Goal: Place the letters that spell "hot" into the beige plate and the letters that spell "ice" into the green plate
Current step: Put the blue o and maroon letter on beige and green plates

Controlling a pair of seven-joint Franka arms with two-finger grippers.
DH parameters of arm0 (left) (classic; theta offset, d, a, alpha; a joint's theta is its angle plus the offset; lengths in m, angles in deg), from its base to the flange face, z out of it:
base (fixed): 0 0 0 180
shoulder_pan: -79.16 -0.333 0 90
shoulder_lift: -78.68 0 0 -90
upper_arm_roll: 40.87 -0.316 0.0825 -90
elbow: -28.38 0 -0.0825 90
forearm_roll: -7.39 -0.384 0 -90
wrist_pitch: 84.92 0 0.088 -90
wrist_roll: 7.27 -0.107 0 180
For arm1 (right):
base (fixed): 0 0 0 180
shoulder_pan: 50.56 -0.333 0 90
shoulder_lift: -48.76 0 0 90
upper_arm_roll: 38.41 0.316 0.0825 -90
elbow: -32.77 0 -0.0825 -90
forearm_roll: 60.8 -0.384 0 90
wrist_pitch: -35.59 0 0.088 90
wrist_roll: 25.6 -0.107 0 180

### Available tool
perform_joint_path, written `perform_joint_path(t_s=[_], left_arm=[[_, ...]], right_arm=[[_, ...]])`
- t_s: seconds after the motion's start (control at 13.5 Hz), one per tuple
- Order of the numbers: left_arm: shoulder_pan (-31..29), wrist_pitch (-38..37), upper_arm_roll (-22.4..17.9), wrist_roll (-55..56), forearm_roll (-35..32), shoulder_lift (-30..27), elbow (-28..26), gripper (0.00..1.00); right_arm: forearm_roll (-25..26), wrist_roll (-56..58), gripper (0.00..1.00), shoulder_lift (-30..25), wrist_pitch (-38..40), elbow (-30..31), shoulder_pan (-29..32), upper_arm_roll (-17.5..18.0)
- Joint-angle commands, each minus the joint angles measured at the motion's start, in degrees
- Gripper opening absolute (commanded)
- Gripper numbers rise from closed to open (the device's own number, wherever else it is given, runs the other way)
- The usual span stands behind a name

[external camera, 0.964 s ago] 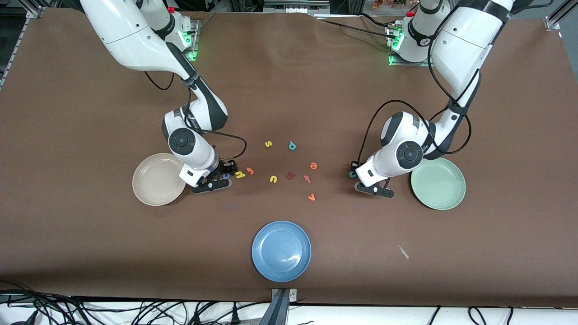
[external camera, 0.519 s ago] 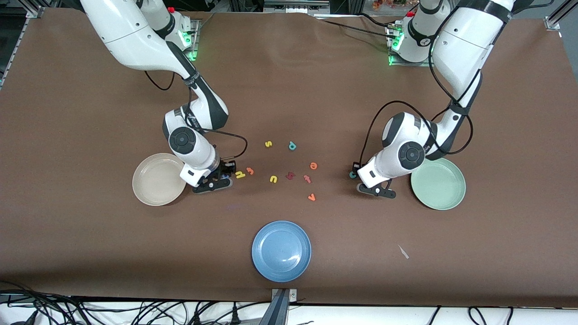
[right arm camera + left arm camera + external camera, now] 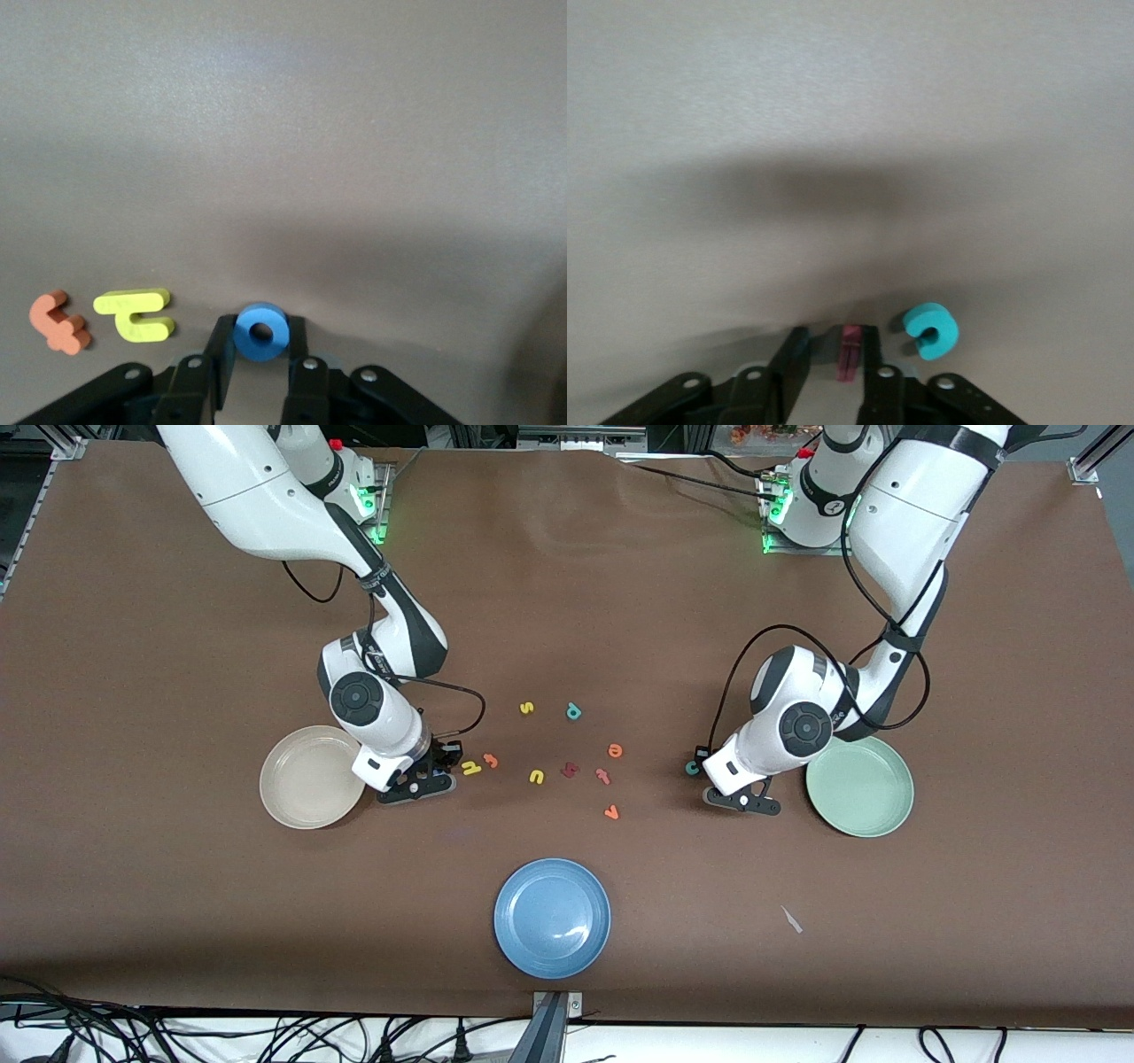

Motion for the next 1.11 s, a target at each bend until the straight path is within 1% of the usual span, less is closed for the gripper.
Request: perform_joint_path(t_s=[0.0,0.07,0.22,0.37,0.45,0.59,0.67,0.74,0.82,0.89,0.96,1.04], left_arm=[[1.69,0.57,-0.92,6.42,-4.95,0.19,0.12,0.17],[1.87,0.57,-0.83,7.31,-5.57,0.19,0.2,0.13],[1.7,0.48,-0.83,7.32,-5.66,0.19,0.29,0.0],[1.0,0.13,-0.83,7.06,-5.66,-0.5,0.64,0.0],[0.47,-0.31,-0.83,6.62,-5.66,-2.34,0.82,0.0],[-3.03,-1.53,-0.48,4.18,-5.75,-6.99,0.82,0.0],[-4.53,-4.85,-0.39,2.16,-5.67,-9.19,0.99,0.0],[-6.89,-9.06,-0.3,-0.74,-5.4,-11.39,1.26,0.0],[-9.35,-12.58,-0.21,-4.42,-4.97,-12.71,1.95,0.0],[-11.64,-16.01,-0.21,-7.85,-4.96,-13.68,2.31,0.0],[-14.1,-18.04,-0.3,-10.93,-4.96,-14.39,2.4,0.0],[-16.73,-20.41,-0.3,-14.79,-4.96,-14.83,2.31,0.0]], right_arm=[[0.67,4.27,0.24,-5.36,6.36,0.94,2.77,0.19],[0.67,7.42,0.24,-7.29,9.52,0.94,4.26,0.19],[0.67,14.71,0.24,-10.02,14.28,1.02,8.04,0.19],[0.67,22.01,0.25,-11.09,15.09,1.2,10.86,0.02],[0.75,25.17,0.26,-11.18,15.09,1.63,11.48,-1.46],[0.67,28.18,0.36,-11.44,14.65,3.47,11.57,-4.01],[0.75,28.28,0.47,-11.35,14.39,3.66,11.57,-4.29],[0.75,28.28,0.67,-11.35,14.3,4.01,11.48,-4.29],[0.75,28.28,0.92,-11.35,13.86,4.01,11.48,-4.29],[1.71,28.37,0.99,-11.27,13.51,4.01,11.48,-4.29],[2.33,28.11,0.99,-11.26,13.51,3.84,11.48,-4.03],[2.34,27.67,0.99,-11.26,13.59,3.58,11.22,-2.98]])
